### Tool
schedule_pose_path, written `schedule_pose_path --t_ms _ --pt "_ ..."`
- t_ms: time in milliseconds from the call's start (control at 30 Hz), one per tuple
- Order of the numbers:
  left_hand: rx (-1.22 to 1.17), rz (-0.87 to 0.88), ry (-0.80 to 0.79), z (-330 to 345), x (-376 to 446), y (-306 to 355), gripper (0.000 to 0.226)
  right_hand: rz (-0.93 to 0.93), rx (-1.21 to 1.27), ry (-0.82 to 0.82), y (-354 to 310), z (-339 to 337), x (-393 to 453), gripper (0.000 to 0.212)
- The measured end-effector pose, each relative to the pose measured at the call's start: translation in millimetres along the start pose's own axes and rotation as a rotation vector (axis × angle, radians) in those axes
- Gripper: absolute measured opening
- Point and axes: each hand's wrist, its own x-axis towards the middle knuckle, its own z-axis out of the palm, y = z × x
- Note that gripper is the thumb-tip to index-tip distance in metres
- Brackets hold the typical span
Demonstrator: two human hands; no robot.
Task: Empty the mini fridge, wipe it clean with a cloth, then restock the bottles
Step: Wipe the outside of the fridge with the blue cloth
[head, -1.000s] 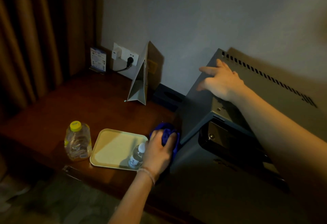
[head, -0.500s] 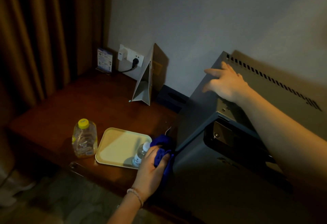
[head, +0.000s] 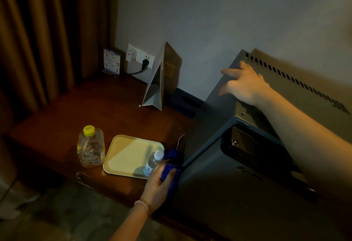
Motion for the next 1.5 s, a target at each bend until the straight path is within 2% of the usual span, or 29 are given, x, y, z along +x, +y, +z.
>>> schedule_pose_path --t_ms 233,333,367,467,533,600,700,767,900,1000,1133,1367,1500 --pt "-0.002 -0.056 0.024 3.8 15.6 -32.6 0.052 0.005 0.019 -0.001 -3.3 -2.4 -5.9 0.073" --pt "0.058 -0.091 0.027 5.5 20.0 -37.5 0.035 -0.001 0.008 0.003 -2.6 -2.5 -5.7 0.073" --pt "0.069 -0.091 0.029 6.6 20.5 -39.1 0.037 -0.001 0.009 0.003 -2.5 -2.8 -5.6 0.073" --pt "0.055 -0.103 0.07 10.2 19.6 -45.9 0.07 0.003 0.017 0.007 -2.1 -2.4 -5.4 0.073" --pt "0.039 -0.105 0.101 12.8 20.1 -53.2 0.081 0.0 0.014 0.015 -1.6 -1.6 -4.2 0.074" --pt "0.029 -0.069 0.11 14.0 17.5 -51.5 0.069 0.003 0.013 0.013 -1.4 -0.9 -3.1 0.074" --pt "0.0 0.012 0.171 14.5 8.1 -37.7 0.033 0.0 0.006 0.011 -0.5 -0.9 -1.5 0.075" --pt "-0.047 0.043 0.215 15.9 1.5 -29.0 0.023 0.001 0.002 0.006 0.1 -0.4 -0.3 0.075" --pt "-0.108 0.08 0.203 20.1 -9.2 -2.2 0.038 0.0 -0.001 0.006 0.5 -0.1 0.2 0.074" --pt "-0.063 0.191 0.205 20.6 -11.8 38.6 0.029 -0.006 0.0 -0.008 1.2 -1.1 -0.4 0.074" --pt "-0.056 0.361 0.226 18.9 -8.1 92.2 0.035 -0.012 0.005 -0.005 0.8 -1.3 -2.7 0.075" --pt "-0.077 0.537 0.179 19.9 12.9 152.0 0.032 -0.024 0.021 0.001 4.8 1.1 2.2 0.058" --pt "-0.079 0.543 0.102 19.2 44.7 172.0 0.023 -0.032 0.022 0.009 5.1 0.5 2.8 0.056"
